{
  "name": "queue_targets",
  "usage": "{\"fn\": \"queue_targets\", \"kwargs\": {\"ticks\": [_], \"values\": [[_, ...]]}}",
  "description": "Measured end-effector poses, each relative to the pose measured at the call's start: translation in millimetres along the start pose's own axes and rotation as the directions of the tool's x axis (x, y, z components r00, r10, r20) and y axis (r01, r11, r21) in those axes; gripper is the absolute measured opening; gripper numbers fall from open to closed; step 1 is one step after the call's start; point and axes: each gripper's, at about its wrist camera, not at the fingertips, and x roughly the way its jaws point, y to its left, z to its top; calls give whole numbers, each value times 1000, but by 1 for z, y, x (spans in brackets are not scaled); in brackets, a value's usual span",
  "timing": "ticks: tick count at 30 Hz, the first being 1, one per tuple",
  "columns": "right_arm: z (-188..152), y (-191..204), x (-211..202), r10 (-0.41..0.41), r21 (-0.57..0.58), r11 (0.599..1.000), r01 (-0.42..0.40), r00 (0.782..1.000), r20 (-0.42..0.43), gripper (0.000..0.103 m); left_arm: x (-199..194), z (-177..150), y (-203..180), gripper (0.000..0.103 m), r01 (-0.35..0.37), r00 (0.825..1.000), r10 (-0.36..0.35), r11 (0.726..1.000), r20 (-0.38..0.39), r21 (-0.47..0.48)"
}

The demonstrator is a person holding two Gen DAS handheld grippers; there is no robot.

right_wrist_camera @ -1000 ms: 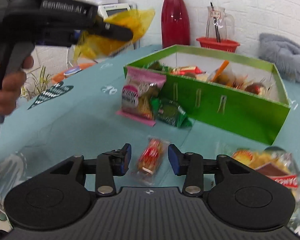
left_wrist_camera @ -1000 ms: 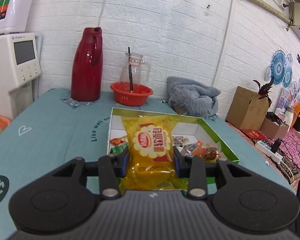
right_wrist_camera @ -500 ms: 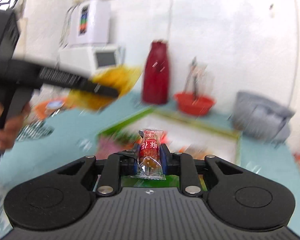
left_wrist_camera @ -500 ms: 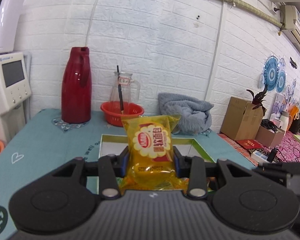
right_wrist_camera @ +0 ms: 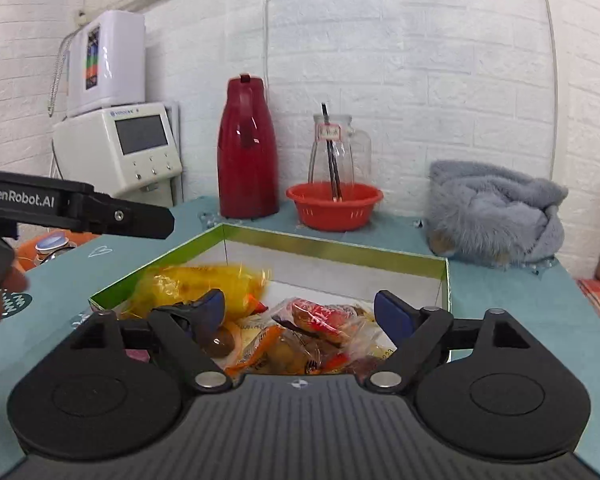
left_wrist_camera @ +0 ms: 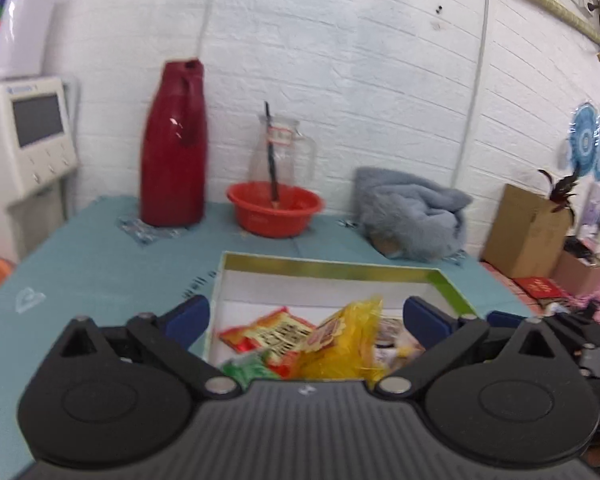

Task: Organize snacks
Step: 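Move both tools back toward the pink pouch and green candy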

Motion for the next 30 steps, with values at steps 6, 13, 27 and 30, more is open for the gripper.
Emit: {"fn": "queue_targets", "kwargs": {"ticks": [6, 13, 27, 30], "values": [[-6, 0, 4, -1, 13, 1000, 1, 999, -47, 103, -5, -1, -4, 103, -2, 1000, 2, 1000, 0, 22], [0, 5, -15, -12, 17, 1000, 12, 1000, -14, 103, -18, 4, -6, 103, -27, 1000, 27, 999, 6, 18], [-25, 36, -58, 6, 19, 1000, -5, 999, -52, 103, -72, -17, -1, 103, -68, 998, 69, 997, 6, -37], [-41, 44, -62, 55, 25, 998, -53, 997, -61, 103, -83, -41, 12, 103, -47, 999, 44, 992, -24, -121]]}}
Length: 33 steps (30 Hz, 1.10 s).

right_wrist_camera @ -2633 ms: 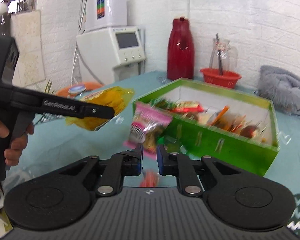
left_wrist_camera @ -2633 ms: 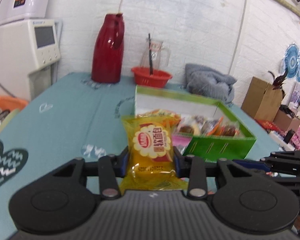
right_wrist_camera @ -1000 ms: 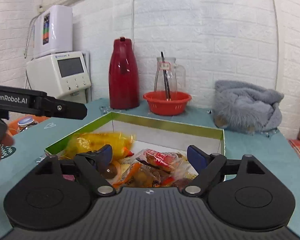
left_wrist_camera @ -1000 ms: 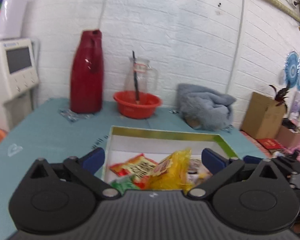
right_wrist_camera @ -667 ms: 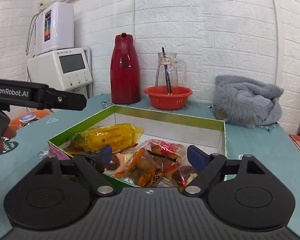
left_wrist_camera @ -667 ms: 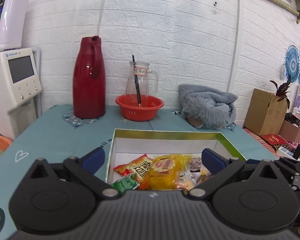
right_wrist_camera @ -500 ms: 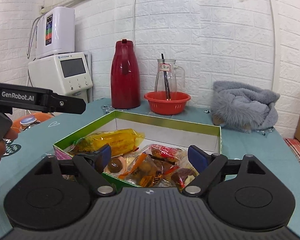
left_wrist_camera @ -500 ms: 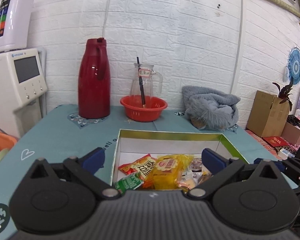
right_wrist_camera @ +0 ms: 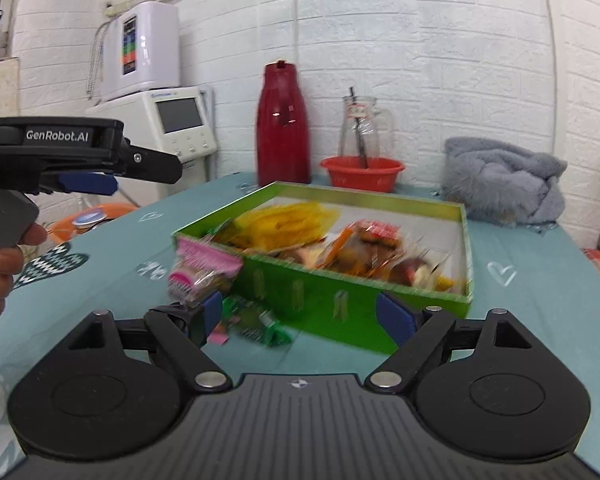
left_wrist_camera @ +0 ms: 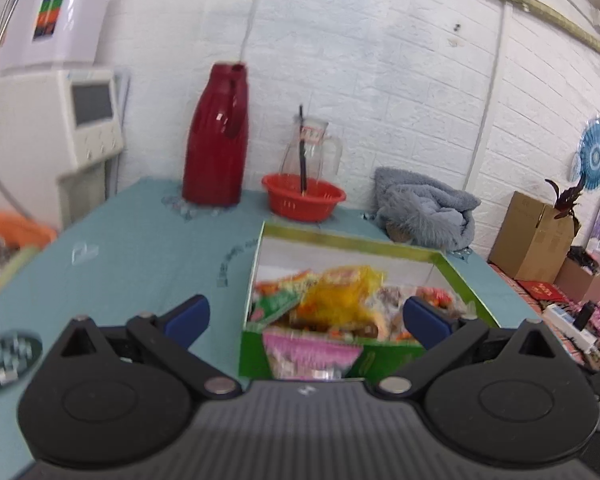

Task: Organize snacks
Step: 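Move both tools back toward the pink pouch and green candy, then grasp the pink-white pouch with the left tool while the right tool grasps the green candy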

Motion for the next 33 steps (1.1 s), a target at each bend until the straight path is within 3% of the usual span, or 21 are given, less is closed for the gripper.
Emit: {"fn": "queue_targets", "kwargs": {"ticks": [4, 10, 11, 13, 14, 16, 17, 19, 26, 32, 33], "values": [[-14, 18, 18, 12, -70, 997, -19, 995, -102, 103, -4, -29, 20, 103, -37, 997, 33, 997, -66, -69], [-8, 38, 45, 0, -225, 974, -23, 995, -104, 100, -17, -50, 42, 103, -68, 993, 57, 992, -102, -105], [-5, 39, 52, 1, -236, 971, -26, 994, -107, 95, -20, -51, 44, 103, -69, 993, 59, 992, -98, -105], [-1, 40, 65, -1, -261, 965, -30, 993, -115, 77, -25, -51, 46, 103, -70, 994, 62, 993, -86, -95], [0, 41, 71, -5, -272, 962, -27, 993, -116, 74, -28, -51, 48, 103, -71, 995, 63, 993, -81, -91], [-1, 41, 82, -9, -277, 960, -32, 990, -144, 36, -31, -50, 50, 103, -70, 995, 62, 993, -80, -91], [-1, 40, 80, 7, -251, 967, -45, 989, -150, 26, -31, -50, 50, 103, -63, 995, 56, 994, -80, -88], [0, 36, 69, 44, -184, 980, -75, 985, -167, 22, -31, -51, 49, 103, -41, 996, 35, 996, -78, -79], [-27, 40, 9, 101, -102, 987, -125, 971, -215, 22, -12, -57, 26, 103, 45, 991, -50, 998, -126, -43], [-42, 44, -12, 110, -59, 991, -123, 977, -182, 57, 10, -57, 2, 103, 76, 983, -75, 997, -167, 1], [-42, 44, -12, 103, -65, 991, -116, 978, -179, 68, 15, -54, -1, 103, 74, 983, -70, 997, -170, 14]]}}
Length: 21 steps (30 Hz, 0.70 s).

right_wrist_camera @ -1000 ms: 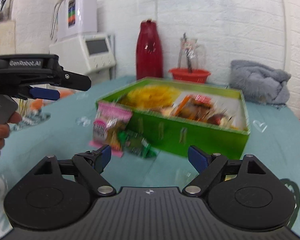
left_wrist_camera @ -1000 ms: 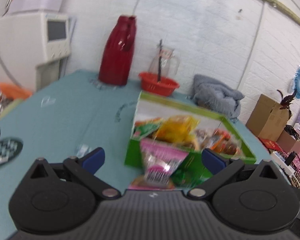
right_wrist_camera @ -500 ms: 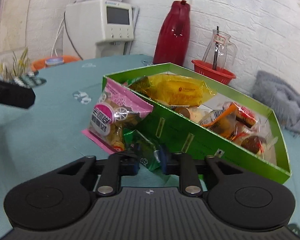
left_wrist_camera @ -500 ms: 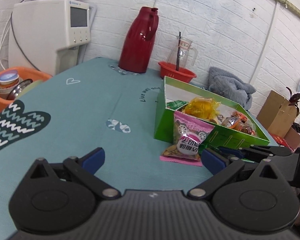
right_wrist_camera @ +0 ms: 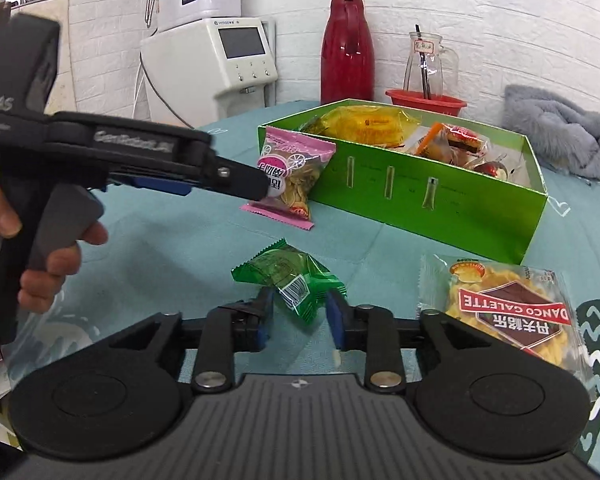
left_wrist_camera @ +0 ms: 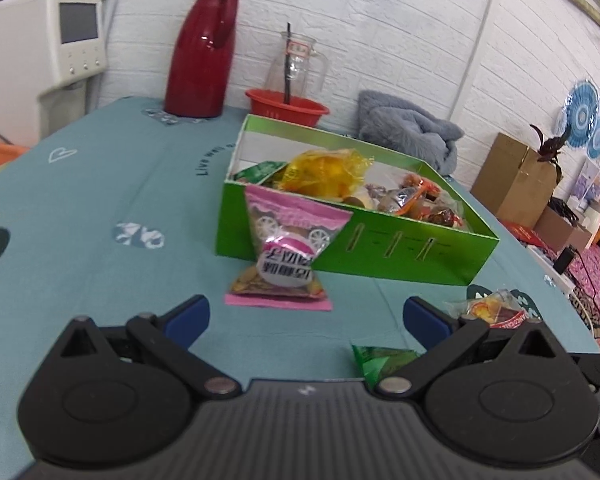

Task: Organize snacks
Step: 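Grasp the pink-white pouch with the left tool while the right tool grasps the green candy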

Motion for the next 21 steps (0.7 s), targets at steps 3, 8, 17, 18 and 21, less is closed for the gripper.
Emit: {"fn": "queue_targets", "kwargs": {"ticks": [3, 8, 17, 18, 21], "values": [[0, 0, -1, -19, -7, 1000, 19, 1000, 15, 98, 15, 13, -5, 103, -19, 1000, 18, 999, 6, 36], [-1, -3, 0, -4, 7, 1000, 4, 1000, 18, 102, 44, 28, -5, 82, -54, 998, 56, 997, -40, 55], [0, -2, 9, 5, 23, 1000, -5, 1000, -3, 103, 67, 36, 8, 55, -33, 996, 35, 999, -84, 27], [0, -2, 10, 9, 25, 1000, -8, 1000, -6, 103, 68, 36, 11, 51, -13, 996, 14, 1000, -92, 16], [1, 0, 12, 2, 13, 1000, -2, 1000, -12, 103, 63, 35, 13, 38, -7, 995, 10, 999, -98, 32]]}}
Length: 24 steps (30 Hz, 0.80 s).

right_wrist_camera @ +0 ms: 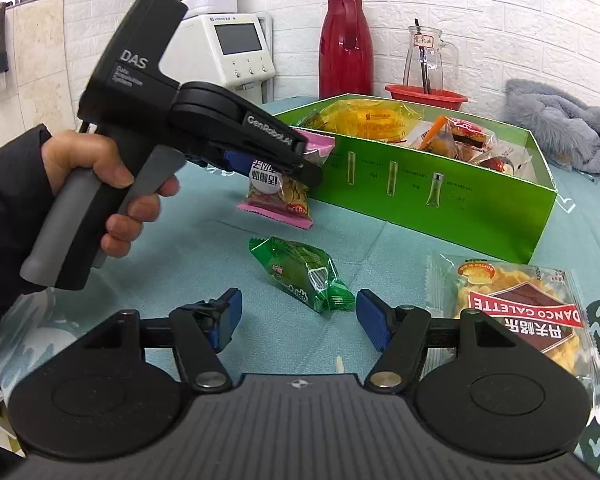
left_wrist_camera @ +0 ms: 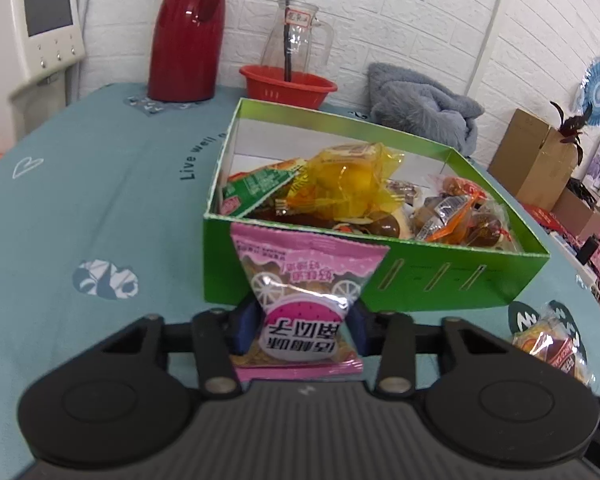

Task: Organize snacks
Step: 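Grasp the pink-white pouch with the left tool while the right tool grasps the green candy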

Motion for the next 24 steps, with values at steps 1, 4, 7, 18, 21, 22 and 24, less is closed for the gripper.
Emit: {"fn": "queue_targets", "kwargs": {"ticks": [1, 4, 7, 18, 21, 22, 24], "values": [[0, 0, 0, 1, -1, 1000, -1, 1000, 1, 103, -3, -1, 0, 38, 9, 1000, -9, 1000, -9, 4], [2, 0, 1, -3, -5, 1000, 3, 1000, 2, 103, -21, -12, -2, 38, 36, 999, -35, 999, -17, 40], [2, -1, 1, -6, -12, 1000, 6, 1000, 5, 103, -46, -34, 1, 38, 34, 999, -33, 998, -15, 52], [8, 2, 11, -8, -60, 998, 9, 1000, 13, 103, -70, -53, 12, 39, 13, 1000, -12, 1000, 16, -12], [9, 0, 12, -3, -55, 999, 4, 1000, 10, 95, -72, -54, 12, 39, 12, 1000, -12, 1000, 19, -11], [10, 1, 12, 0, -56, 998, 1, 1000, 12, 91, -73, -54, 12, 39, 7, 1000, -6, 1000, 22, -13], [10, 2, 14, 2, -65, 998, -1, 1000, 10, 90, -72, -52, 12, 39, 5, 1000, -5, 1000, 21, -19]]}}
